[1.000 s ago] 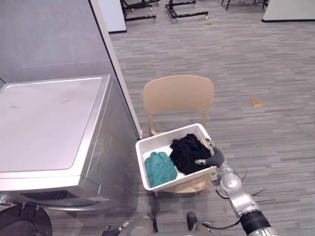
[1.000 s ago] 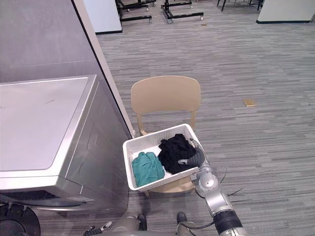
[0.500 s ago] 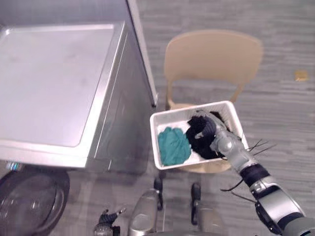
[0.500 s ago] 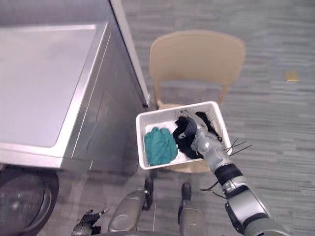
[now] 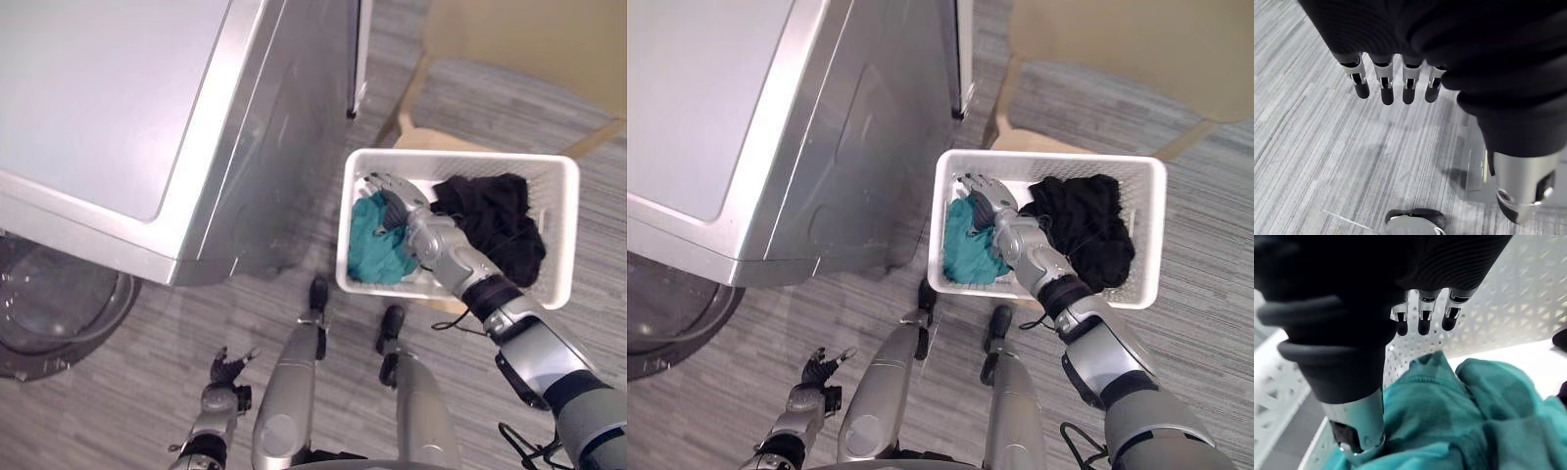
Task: Pick up the laundry basket with both hands and put the clothes into the washing machine.
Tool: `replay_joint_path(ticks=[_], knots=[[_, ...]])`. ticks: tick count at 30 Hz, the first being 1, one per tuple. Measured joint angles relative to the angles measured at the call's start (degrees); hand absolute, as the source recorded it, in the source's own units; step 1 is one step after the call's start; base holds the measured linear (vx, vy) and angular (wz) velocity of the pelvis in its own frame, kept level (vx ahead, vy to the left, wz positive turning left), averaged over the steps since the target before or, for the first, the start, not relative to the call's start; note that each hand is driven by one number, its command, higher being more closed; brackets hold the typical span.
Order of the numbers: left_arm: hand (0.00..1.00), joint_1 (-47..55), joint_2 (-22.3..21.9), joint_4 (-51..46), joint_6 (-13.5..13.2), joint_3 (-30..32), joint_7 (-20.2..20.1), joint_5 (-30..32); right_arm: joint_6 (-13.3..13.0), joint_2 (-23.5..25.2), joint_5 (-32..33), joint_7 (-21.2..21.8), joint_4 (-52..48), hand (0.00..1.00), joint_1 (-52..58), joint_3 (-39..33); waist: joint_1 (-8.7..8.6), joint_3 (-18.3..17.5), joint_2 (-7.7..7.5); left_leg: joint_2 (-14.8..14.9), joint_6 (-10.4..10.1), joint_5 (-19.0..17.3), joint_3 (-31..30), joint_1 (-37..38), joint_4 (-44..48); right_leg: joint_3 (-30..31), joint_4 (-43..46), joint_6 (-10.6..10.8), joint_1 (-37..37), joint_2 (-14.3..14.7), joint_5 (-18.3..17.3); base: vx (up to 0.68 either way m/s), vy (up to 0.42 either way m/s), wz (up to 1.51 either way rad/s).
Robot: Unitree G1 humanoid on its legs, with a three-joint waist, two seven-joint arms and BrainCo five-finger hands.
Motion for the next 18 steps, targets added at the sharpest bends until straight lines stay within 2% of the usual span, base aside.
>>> replay_joint_path(ticks=[1, 2, 5, 9, 14, 18], knots=[[0.0, -0.52, -0.42, -0.37, -0.14, 0.05, 0.08, -1.07, 0.02, -0.08, -0.45, -0.59, 0.72, 0.0, -0.96, 0.11, 0.04, 0.42, -0.07, -0.28, -0.08, 0.6, -0.05, -1.16, -0.43, -0.67, 0.9, -0.06, -1.4, -0.57, -0.4, 0.01, 0.003, 0.28], [0.0, -0.75, -0.58, -0.57, -0.17, 0.05, 0.17, -1.13, 0.03, 0.0, -0.61, -0.68, 1.01, 1.0, -1.36, 0.34, 0.05, 0.69, -0.08, -0.55, 0.01, 1.14, -0.33, -1.45, -0.99, -0.98, 1.27, -0.21, -1.94, -0.8, -0.58, 0.03, -0.006, 0.25], [0.0, -1.01, -0.68, -1.34, -0.41, 0.07, 0.34, -1.16, -0.08, 0.22, -2.2, -1.12, 1.97, 1.0, -2.96, 2.47, -0.49, 0.9, -0.3, -1.34, -0.15, 2.08, -1.27, -1.67, -2.06, -1.83, 3.64, -0.37, -3.18, -1.77, -2.22, 0.03, -0.039, 0.23], [0.0, -1.2, -0.78, -2.33, -0.71, 0.38, 0.58, -1.16, 0.5, 1.4, -2.01, -2.02, 2.32, 1.0, -3.38, 1.93, -0.35, 0.9, -0.31, -1.29, -1.1, 2.73, -2.27, -1.25, -3.34, -2.76, 4.77, -0.97, -3.39, -1.79, -3.45, 0.03, -0.074, 0.15], [0.0, -1.19, -1.44, -2.36, -0.58, 1.06, 0.59, -1.84, 0.95, 1.81, 2.56, -2.24, -1.25, 1.0, -1.83, -1.47, -0.27, 0.93, -0.42, -0.7, -1.11, 3.22, -2.16, -0.59, -3.54, -2.76, 5.2, -1.29, -3.17, -1.31, -3.9, 0.03, -0.062, -0.02], [0.0, -1.19, -1.4, -3.49, -0.57, 1.13, 0.52, -2.1, 2.42, 1.01, 7.94, -1.91, -9.32, 1.0, 5.26, -7.57, -0.64, 1.21, -1.12, 0.14, -1.11, 3.19, -1.31, 1.73, -3.44, -2.57, 4.35, -1.31, -0.59, -0.62, -3.88, 0.03, -0.04, -0.05]])
